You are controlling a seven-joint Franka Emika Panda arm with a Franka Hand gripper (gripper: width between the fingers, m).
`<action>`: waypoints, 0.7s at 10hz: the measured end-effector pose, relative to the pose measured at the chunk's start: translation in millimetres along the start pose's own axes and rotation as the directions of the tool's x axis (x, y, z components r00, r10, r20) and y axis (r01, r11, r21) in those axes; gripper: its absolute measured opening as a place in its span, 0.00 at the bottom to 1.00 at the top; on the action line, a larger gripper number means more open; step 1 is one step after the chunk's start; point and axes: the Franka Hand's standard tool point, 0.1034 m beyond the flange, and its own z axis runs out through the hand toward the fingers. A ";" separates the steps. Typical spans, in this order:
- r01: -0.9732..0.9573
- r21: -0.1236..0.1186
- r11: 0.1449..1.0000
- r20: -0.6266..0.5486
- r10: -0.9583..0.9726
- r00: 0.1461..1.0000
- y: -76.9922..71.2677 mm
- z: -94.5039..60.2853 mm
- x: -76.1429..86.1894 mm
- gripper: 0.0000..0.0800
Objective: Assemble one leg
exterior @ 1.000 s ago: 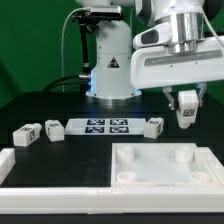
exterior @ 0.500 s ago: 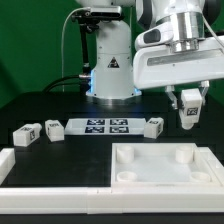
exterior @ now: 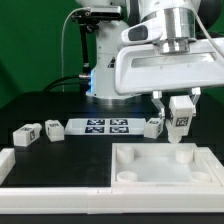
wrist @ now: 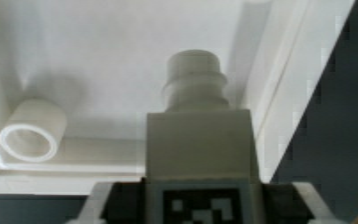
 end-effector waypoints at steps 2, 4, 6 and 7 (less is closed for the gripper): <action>0.002 -0.004 1.000 -0.051 -0.002 0.999 0.3 -0.5 2.2 0.36; 0.009 -0.012 1.000 -0.134 -0.011 0.991 2.1 -2.3 7.2 0.36; 0.030 -0.024 0.999 -0.178 -0.033 0.983 6.8 9.3 1.4 0.36; 0.031 -0.019 0.999 -0.147 -0.034 0.989 6.0 9.8 8.7 0.36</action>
Offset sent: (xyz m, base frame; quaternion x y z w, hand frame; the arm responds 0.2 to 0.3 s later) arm 0.0000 0.0000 0.0000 0.0000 0.0899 0.0000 0.9960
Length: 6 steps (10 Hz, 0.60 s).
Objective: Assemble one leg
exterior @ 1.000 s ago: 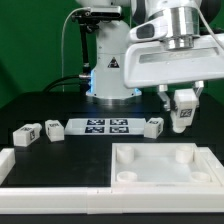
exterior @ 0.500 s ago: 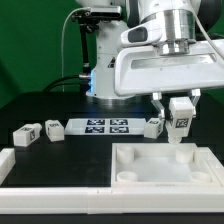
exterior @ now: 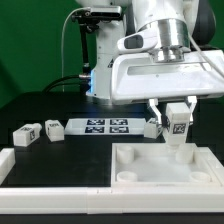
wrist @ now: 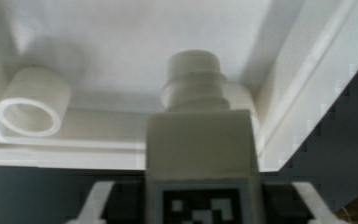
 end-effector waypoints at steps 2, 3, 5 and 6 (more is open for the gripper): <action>0.009 0.011 1.000 -0.004 -0.009 1.000 -9.1 3.1 10.8 0.36; 0.016 0.018 1.000 -0.001 -0.016 1.000 -14.9 7.8 16.3 0.36; 0.032 0.024 0.999 0.001 -0.032 0.999 -17.8 20.3 24.5 0.36; 0.040 0.023 0.999 0.002 -0.040 0.999 -15.6 26.5 25.7 0.36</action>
Offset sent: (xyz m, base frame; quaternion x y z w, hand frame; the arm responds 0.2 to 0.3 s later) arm 0.0263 0.0246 -0.0052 0.0119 -0.0096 -0.0151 0.9998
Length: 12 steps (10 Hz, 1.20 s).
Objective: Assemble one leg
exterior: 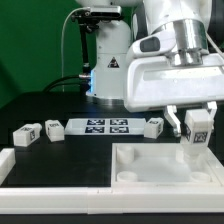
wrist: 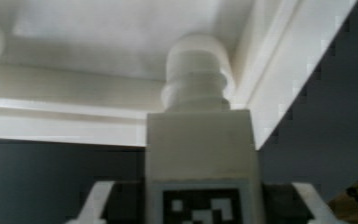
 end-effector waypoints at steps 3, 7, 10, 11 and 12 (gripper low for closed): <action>-0.002 0.000 1.000 0.002 0.002 1.000 0.0 0.5 -1.5 0.36; 0.006 0.010 1.000 -0.005 -0.006 1.000 -11.2 5.6 4.3 0.36; 0.014 0.007 1.000 -0.006 -0.014 1.000 -6.0 13.4 7.7 0.36; 0.012 0.005 1.000 -0.012 -0.012 1.000 -4.4 17.0 8.9 0.36; 0.012 0.005 1.000 -0.018 -0.012 1.000 -5.2 18.3 8.8 0.36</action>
Offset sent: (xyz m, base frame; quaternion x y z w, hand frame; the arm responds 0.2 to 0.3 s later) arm 0.0000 0.0000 0.0000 0.0000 0.0000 0.0000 1.0000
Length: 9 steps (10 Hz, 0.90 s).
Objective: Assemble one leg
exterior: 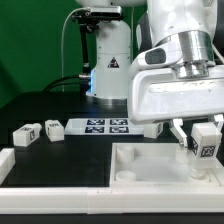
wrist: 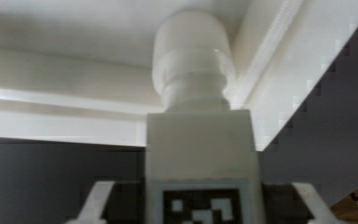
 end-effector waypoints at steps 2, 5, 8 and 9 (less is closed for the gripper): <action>0.004 0.002 1.000 -0.003 -0.004 1.000 -3.5 0.4 -2.0 0.36; -0.003 -0.010 1.000 -0.041 0.002 0.999 2.6 3.5 -12.5 0.36; -0.014 -0.015 1.000 -0.062 0.013 0.998 7.5 1.7 -19.2 0.36; -0.014 -0.015 1.000 -0.062 0.013 0.998 7.5 1.6 -19.6 0.36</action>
Offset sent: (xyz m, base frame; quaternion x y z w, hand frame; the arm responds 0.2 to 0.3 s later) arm -0.0094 0.0038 -0.0106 0.0078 0.0243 0.0208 0.9995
